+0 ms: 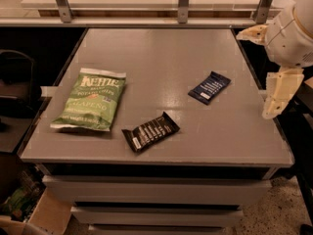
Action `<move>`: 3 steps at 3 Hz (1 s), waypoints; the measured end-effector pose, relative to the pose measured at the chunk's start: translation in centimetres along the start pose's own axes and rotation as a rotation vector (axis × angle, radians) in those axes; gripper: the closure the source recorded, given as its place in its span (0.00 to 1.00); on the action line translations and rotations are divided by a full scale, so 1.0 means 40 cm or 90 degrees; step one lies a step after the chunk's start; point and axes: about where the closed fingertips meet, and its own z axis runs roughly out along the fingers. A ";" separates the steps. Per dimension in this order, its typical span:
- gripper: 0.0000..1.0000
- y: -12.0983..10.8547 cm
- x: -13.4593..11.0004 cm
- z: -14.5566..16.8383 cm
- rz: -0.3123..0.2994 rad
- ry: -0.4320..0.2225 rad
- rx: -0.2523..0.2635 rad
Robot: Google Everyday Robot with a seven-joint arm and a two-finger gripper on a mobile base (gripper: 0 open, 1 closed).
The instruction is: Pick rxbar blueberry
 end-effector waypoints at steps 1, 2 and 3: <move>0.00 -0.001 0.001 0.006 -0.021 -0.001 -0.002; 0.00 -0.001 0.001 0.006 -0.021 -0.001 -0.002; 0.00 -0.022 -0.008 0.010 -0.084 -0.009 0.003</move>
Offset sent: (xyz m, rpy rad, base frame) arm 0.0011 0.0003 -0.0021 -0.0107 -0.0045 0.0303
